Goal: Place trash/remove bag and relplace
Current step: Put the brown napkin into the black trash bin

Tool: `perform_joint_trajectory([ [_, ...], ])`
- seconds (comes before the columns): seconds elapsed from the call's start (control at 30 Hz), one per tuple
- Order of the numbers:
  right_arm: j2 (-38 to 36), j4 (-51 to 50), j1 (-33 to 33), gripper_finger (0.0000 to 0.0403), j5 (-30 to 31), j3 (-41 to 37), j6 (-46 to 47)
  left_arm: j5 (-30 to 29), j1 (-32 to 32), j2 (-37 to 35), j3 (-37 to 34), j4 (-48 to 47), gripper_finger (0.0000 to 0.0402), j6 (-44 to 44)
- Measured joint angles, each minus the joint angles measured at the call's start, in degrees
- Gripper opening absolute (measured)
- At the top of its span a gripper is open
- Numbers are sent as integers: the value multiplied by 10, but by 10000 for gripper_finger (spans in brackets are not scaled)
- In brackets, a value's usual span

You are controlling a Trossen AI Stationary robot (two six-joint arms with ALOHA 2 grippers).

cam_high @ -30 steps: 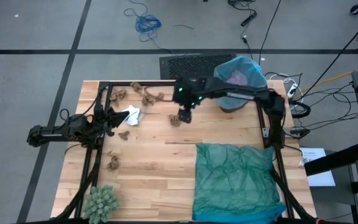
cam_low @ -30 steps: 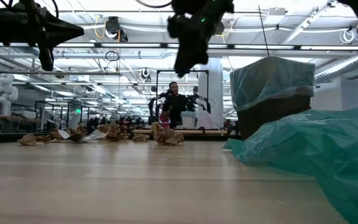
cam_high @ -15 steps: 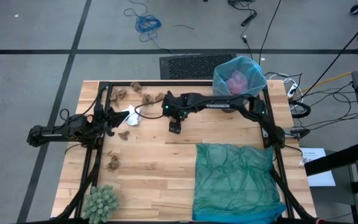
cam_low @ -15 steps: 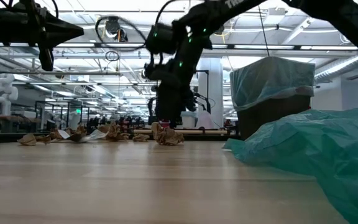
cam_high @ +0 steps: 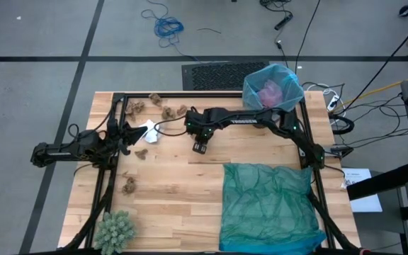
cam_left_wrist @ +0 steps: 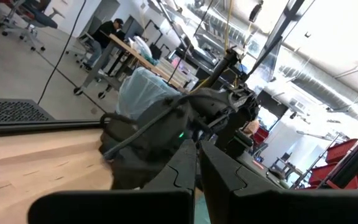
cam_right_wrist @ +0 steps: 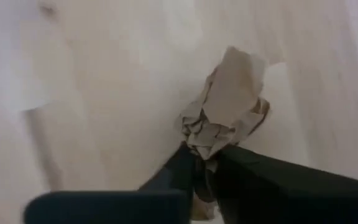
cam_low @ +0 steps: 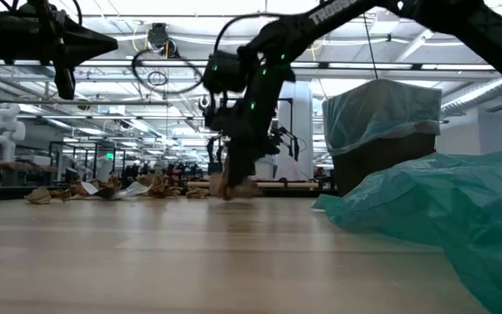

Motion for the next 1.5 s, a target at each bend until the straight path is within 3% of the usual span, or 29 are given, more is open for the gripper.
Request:
perform_joint_trajectory([
  [0.17, -78, -10, -3, 6, -57, 0, 12, 0, 0, 0, 0, -1, 20, 1],
  [0.3, -173, -37, -10, 3, -47, 29, 24, 0, 0, 0, 0, -3, 20, 1],
  [0.37, -220, -62, -17, 2, -9, 53, 27, -6, 0, 0, 0, -3, 20, 1],
  [0.6, -326, -229, -77, 1, 209, 158, 66, -16, 0, 0, 0, -2, 20, 1],
  [0.73, -345, -325, -140, 0, 245, 179, 107, -16, 0, 0, 0, -2, 20, 1],
  [1.03, -310, -432, -263, 0, 237, 155, 116, -27, 0, 0, 0, 36, 20, 6],
  [1.2, -289, -433, -313, 14, 113, 94, 104, -30, 0, 0, 0, 82, 20, 35],
  [1.3, -282, -432, -323, 49, 92, 54, 98, -30, 0, 0, 8, 83, 20, 34],
  [1.5, -283, -426, -324, 160, 93, 33, 85, -29, 0, 0, 19, 82, 20, 46],
])
